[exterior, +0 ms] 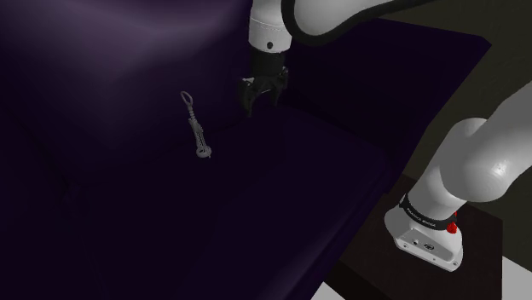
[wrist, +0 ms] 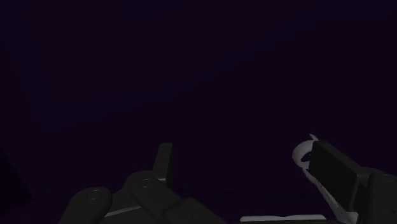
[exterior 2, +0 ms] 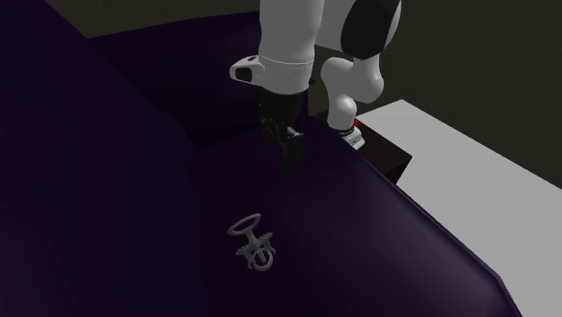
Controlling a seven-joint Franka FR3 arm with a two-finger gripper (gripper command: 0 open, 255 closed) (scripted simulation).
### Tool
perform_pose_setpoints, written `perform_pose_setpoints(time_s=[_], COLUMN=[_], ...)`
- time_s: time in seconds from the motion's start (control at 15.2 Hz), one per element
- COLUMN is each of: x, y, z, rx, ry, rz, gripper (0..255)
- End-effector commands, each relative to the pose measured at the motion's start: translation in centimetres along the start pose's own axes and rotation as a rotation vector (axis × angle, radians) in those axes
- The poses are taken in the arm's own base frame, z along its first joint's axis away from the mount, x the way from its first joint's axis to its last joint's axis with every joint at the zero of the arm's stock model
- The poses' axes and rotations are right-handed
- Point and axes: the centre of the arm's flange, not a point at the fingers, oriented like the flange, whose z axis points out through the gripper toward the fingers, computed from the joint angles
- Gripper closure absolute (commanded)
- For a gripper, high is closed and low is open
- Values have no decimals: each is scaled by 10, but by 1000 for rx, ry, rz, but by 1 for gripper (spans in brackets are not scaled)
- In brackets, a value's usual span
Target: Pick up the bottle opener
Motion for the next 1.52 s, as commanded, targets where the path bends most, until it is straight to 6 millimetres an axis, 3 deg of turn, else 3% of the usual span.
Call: perform_pose_setpoints(time_s=[0.0,0.66,1.19,1.32,1.39,1.45], x=[11,67,64,64,63,63], y=[-24,-135,-137,-137,-138,-137], z=[3,16,56,56,56,56], rx=[2,0,0,0,0,0], ry=[21,120,123,123,123,123], rz=[-3,-23,-23,-23,-24,-23], gripper=[0,0,0,0,255,255])
